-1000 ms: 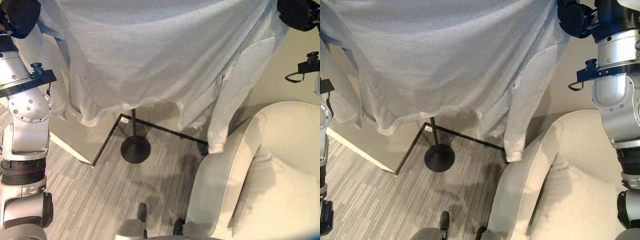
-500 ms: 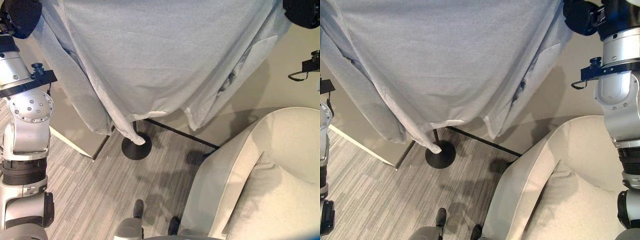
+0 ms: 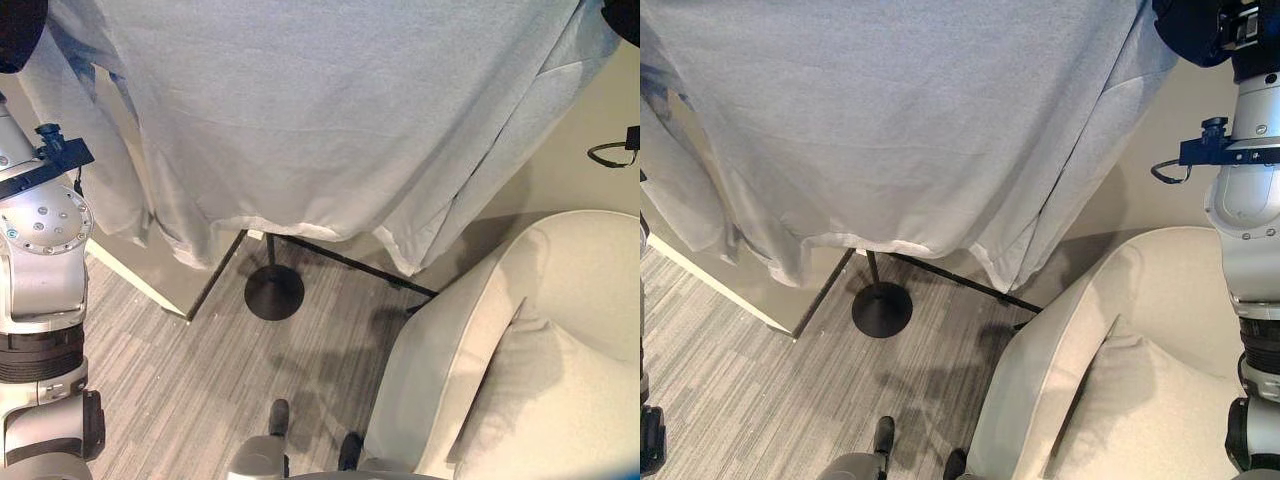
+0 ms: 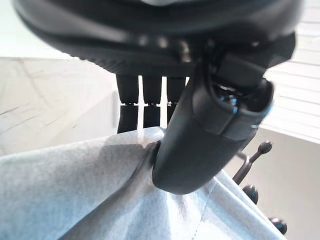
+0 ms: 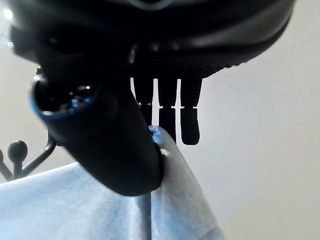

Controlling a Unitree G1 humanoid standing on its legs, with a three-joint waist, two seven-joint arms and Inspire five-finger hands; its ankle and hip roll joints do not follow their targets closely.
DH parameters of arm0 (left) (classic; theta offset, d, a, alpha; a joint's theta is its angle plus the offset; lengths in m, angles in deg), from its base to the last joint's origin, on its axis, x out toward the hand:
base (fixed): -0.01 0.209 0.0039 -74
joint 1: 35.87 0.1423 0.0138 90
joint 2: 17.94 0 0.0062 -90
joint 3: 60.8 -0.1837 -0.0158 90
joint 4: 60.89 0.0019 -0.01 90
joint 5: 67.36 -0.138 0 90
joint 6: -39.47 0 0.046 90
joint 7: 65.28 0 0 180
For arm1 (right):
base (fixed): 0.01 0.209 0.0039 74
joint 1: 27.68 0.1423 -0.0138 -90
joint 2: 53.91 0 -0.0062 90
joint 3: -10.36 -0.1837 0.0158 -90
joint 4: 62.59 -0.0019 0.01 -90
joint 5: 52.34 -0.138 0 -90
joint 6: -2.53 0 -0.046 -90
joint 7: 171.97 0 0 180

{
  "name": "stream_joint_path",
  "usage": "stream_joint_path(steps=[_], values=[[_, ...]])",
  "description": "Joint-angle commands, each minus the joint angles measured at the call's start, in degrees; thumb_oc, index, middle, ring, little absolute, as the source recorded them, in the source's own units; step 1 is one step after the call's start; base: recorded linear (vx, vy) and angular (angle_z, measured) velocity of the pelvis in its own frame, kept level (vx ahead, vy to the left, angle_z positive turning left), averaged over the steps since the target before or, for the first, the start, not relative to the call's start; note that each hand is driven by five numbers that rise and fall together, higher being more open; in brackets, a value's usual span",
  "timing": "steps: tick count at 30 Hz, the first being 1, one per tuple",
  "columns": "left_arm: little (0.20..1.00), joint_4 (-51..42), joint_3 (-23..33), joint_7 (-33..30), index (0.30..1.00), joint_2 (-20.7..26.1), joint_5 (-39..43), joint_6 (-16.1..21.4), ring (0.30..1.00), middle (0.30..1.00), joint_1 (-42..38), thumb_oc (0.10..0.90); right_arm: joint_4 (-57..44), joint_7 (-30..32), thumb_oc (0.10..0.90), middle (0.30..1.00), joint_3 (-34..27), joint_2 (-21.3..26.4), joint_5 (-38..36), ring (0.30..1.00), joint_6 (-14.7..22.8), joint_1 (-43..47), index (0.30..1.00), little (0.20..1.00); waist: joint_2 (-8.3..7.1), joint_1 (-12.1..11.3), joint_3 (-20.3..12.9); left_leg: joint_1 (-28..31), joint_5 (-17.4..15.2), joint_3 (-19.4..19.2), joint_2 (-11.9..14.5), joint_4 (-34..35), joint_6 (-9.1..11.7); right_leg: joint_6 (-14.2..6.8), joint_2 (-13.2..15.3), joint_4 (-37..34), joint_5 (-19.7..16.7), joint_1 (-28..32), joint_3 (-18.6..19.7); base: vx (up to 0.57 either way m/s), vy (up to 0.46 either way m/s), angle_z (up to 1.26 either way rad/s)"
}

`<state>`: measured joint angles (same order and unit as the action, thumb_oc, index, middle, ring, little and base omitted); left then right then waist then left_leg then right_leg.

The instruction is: Hang the clothes on the sofa on the clothes rack.

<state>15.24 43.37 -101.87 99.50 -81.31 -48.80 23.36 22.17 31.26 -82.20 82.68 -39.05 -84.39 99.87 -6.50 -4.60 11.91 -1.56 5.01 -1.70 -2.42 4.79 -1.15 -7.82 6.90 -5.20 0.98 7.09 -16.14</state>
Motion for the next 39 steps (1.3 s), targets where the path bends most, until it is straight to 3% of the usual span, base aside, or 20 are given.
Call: stream_joint_path(steps=[1, 2, 3, 4, 5, 6, 7, 8, 9, 10, 12, 14, 15, 16, 21, 24, 26, 32, 34, 39], values=[[0.3, -2.1, 2.0, -3.4, 0.3, 4.1, -2.3, 2.9, 0.3, 0.3, 0.4, 0.4, 2.1, 5.5, 0.4, 0.3, -2.4, 1.4, 1.0, 0.3, 0.1, 3.4, 0.3, 0.3, -1.51, -1.4, -10.7, 4.8, -10.6, -4.0, 5.0, 0.2, 5.9, -3.6, 6.3, 0.2, -5.3, -3.2, -0.7, 0.01, -0.035, 0.05], [0.3, -2.1, 2.0, -3.4, 0.3, 4.1, -2.3, 2.9, 0.3, 0.3, 0.4, 0.4, 2.2, 5.5, 0.4, 0.3, -2.4, 1.5, 1.0, 0.3, 0.1, 3.5, 0.3, 0.3, -1.48, -1.4, -10.7, 4.8, -10.6, -4.0, 5.0, 0.2, 5.9, -3.6, 6.2, 0.2, -5.3, -3.2, -0.8, -0.09, -0.022, 0.13], [0.3, -1.5, 0.6, -3.8, 0.3, 3.5, -1.7, 3.4, 0.3, 0.3, -2.3, 0.4, 2.4, 5.7, 0.4, 0.3, -1.5, 2.6, -0.6, 0.3, 0.4, 6.1, 0.3, 0.3, -2.4, -1.9, -7.6, 0.2, -11.7, -3.6, 4.8, -8.5, 6.7, -2.3, 7.1, 0.3, -3.5, -3.0, -1.1, -0.14, -0.025, 0.17], [0.3, -1.4, 0.2, -3.9, 0.3, 3.4, -1.4, 3.6, 0.3, 0.3, -3.1, 0.4, 2.4, 6.1, 0.4, 0.3, -1.4, 2.7, -1.3, 0.3, 0.6, 6.8, 0.3, 0.3, -3.09, -2.3, -6.5, -2.1, -11.5, -3.9, 6.0, -11.5, 7.8, -2.1, 7.7, 0.2, -3.4, -2.8, -1.6, -0.16, 0.01, 0.24], [0.3, -1.2, -0.3, -3.6, 0.3, 3.4, -1.2, 4.0, 0.3, 0.3, -4.2, 0.4, 2.8, 6.3, 0.4, 0.3, -1.6, 3.3, -1.6, 0.3, 0.7, 6.9, 0.3, 0.3, -3.39, -2.0, -6.1, -4.1, -12.1, -3.8, 8.8, -14.3, 8.5, -2.3, 8.0, 0.2, -3.1, -3.0, -2.3, 0.02, 0.175, 0.43], [0.3, -1.0, -1.0, -3.5, 0.3, 3.9, -1.2, 4.2, 0.3, 0.3, -5.0, 0.4, 3.2, 6.6, 0.4, 0.3, -1.4, 2.9, -2.4, 0.3, 0.9, 6.4, 0.3, 0.3, -3.62, -2.2, -6.4, -5.2, -11.2, -1.6, 13.1, -13.4, 9.3, -3.6, 8.3, 0.2, -2.8, -2.9, -2.2, 0.07, 0.169, 0.52], [0.3, -0.8, -1.2, -3.5, 0.3, 4.1, -1.1, 4.3, 0.3, 0.3, -5.2, 0.4, 3.2, 6.6, 0.4, 0.3, -1.5, 2.8, -2.4, 0.3, 1.0, 6.3, 0.3, 0.3, -3.55, -2.2, -6.6, -5.1, -10.9, -1.5, 13.4, -12.9, 9.5, -3.6, 8.0, 0.2, -2.8, -3.0, -2.2, 0.16, 0.243, 0.41], [0.3, 0.0, -1.7, -3.8, 0.3, 5.1, -1.2, 4.3, 0.3, 0.3, -5.5, 0.4, 3.6, 6.7, 0.4, 0.3, -1.8, 3.5, -2.0, 0.3, 1.1, 5.2, 0.3, 0.3, -3.57, -1.8, -7.0, -5.7, -8.4, -0.1, 15.8, -10.5, 10.3, -4.2, 8.6, 0.2, -3.3, -2.7, -1.6, 0.19, 0.398, 0.09], [0.3, 1.0, -3.1, -3.3, 0.3, 5.8, -1.0, 4.0, 0.3, 0.3, -6.9, 0.4, 4.2, 5.8, 0.4, 0.3, -2.2, 4.7, -1.3, 0.3, 0.4, 3.7, 0.3, 0.3, -1.86, -0.6, -8.7, -5.1, -7.5, -1.0, 16.0, -5.9, 10.5, -5.4, 10.4, 0.2, -3.6, -1.9, -2.4, 0.19, 0.416, 0.01], [0.3, 1.2, -3.4, -3.3, 0.3, 5.8, -1.0, 4.1, 0.3, 0.3, -7.2, 0.4, 4.1, 5.8, 0.4, 0.3, -2.3, 4.7, -1.2, 0.3, 0.4, 3.6, 0.3, 0.3, -1.96, -0.6, -8.8, -5.0, -7.2, -1.1, 15.8, -5.4, 10.5, -5.5, 10.6, 0.2, -3.7, -2.0, -2.5, 0.2, 0.475, 0.17], [0.3, 1.6, -5.5, -1.7, 0.3, 7.0, 0.1, 3.9, 0.3, 0.3, -8.1, 0.4, 3.4, 5.2, 0.4, 0.3, -1.9, 5.1, 0.1, 0.3, -1.1, 3.7, 0.3, 0.3, -2.75, -0.1, -9.8, -4.1, -7.7, -3.5, 11.8, -4.1, 9.3, -6.3, 15.2, 0.6, -14.3, -3.2, -4.3, 0.14, 0.398, 0.17], [0.3, 1.5, -5.8, -1.2, 0.3, 7.7, -0.2, 3.8, 0.3, 0.3, -8.3, 0.4, 3.6, 5.4, 0.4, 0.3, -1.1, 4.8, 0.5, 0.3, -1.6, 5.0, 0.3, 0.3, -3.1, -0.5, -9.7, -3.2, -7.7, -5.2, 10.9, -2.9, 8.7, -5.9, 15.9, 1.5, -15.1, -4.1, -4.7, 0.05, 0.284, -0.07], [0.3, 1.8, -6.8, -0.7, 0.3, 8.5, -0.8, 3.9, 0.3, 0.3, -9.3, 0.4, 4.5, 6.0, 0.4, 0.3, -0.3, 4.3, 0.2, 0.3, -1.6, 6.1, 0.3, 0.3, -3.02, -0.4, -9.5, -2.2, -7.4, -6.6, 10.3, -1.2, 8.2, -5.6, 15.0, 2.4, -14.4, -5.0, -3.8, 0.12, 0.435, -0.23], [0.3, 2.4, -8.4, -0.2, 0.3, 9.3, -1.0, 3.7, 0.3, 0.3, -10.0, 0.4, 5.5, 5.7, 0.4, 0.3, 0.9, 5.4, 0.5, 0.3, -2.0, 7.2, 0.3, 0.3, -2.81, 0.8, -9.5, -0.5, -7.8, -7.0, 8.4, 0.2, 7.0, -5.1, 11.6, 3.6, -12.6, -6.7, 1.0, 0.08, 0.324, -0.35], [0.3, 3.5, -9.1, 1.7, 0.3, 8.2, -0.8, 3.8, 0.3, 0.3, -10.3, 0.4, 7.5, 6.0, 0.4, 0.3, 2.8, 6.1, -1.3, 0.3, -2.2, 10.0, 0.3, 0.3, -1.76, 1.9, -9.4, 1.1, -8.1, -7.1, 6.5, 0.2, 5.9, -4.0, 7.8, 1.9, -9.9, -8.6, 3.2, 0.08, 0.169, -0.09], [0.3, 4.5, -9.4, 2.0, 0.3, 8.5, -0.5, 3.4, 0.3, 0.3, -10.3, 0.4, 8.9, 5.9, 0.4, 0.3, 4.2, 6.7, -1.3, 0.3, -2.6, 11.9, 0.3, 0.3, -1.36, 2.3, -9.1, 1.9, -8.4, -6.8, 6.6, 0.2, 5.8, -4.4, 7.5, 1.0, -10.1, -9.5, 5.6, 0.06, -0.001, 0.0], [0.3, 5.0, -9.5, 2.1, 0.3, 8.6, -0.5, 3.3, 0.3, 0.3, -10.4, 0.4, 9.7, 5.8, 0.4, 0.3, 5.5, 6.7, -1.4, 0.3, -2.7, 13.4, 0.3, 0.3, -1.39, 2.1, -9.1, 2.4, -8.7, -7.1, 6.7, 0.2, 5.9, -4.5, 7.5, 0.2, -10.1, -9.2, 6.0, 0.09, -0.071, -0.07], [0.3, 7.4, -10.6, 2.2, 0.3, 7.8, 0.3, 2.8, 0.3, 0.3, -10.9, 0.4, 15.8, 4.9, 0.4, 0.3, 10.3, 9.9, -2.0, 0.3, -4.6, 18.9, 0.3, 0.3, -1.57, 2.1, -11.4, 3.2, -8.4, -7.7, 8.8, 0.2, 8.4, -4.6, 6.9, 0.2, -6.8, -7.3, 1.3, 0.13, -0.153, -0.03], [0.3, 10.3, -12.6, 1.5, 0.3, 8.8, 0.3, 2.0, 0.3, 0.3, -13.7, 0.4, 19.6, 5.1, 0.4, 0.3, 13.9, 11.4, -2.6, 0.3, -5.0, 22.9, 0.3, 0.3, -1.52, 2.2, -12.1, 3.2, -7.9, -7.7, 9.6, 0.2, 9.1, -4.3, 6.3, 0.2, -5.6, -6.5, 0.1, 0.17, -0.166, 0.35], [0.3, 27.9, -27.8, -1.2, 0.3, 15.6, 0.3, -1.2, 0.3, 0.3, -32.7, 0.4, 37.8, 4.7, 0.4, 0.3, 37.4, 10.7, -7.0, 0.3, -4.3, 47.2, 0.3, 0.3, -0.64, 2.7, -12.1, 1.4, -6.3, -7.4, 10.8, 0.2, 10.4, -4.3, 5.3, 0.2, -4.3, -7.2, -0.9, 0.08, -0.075, 0.18]])
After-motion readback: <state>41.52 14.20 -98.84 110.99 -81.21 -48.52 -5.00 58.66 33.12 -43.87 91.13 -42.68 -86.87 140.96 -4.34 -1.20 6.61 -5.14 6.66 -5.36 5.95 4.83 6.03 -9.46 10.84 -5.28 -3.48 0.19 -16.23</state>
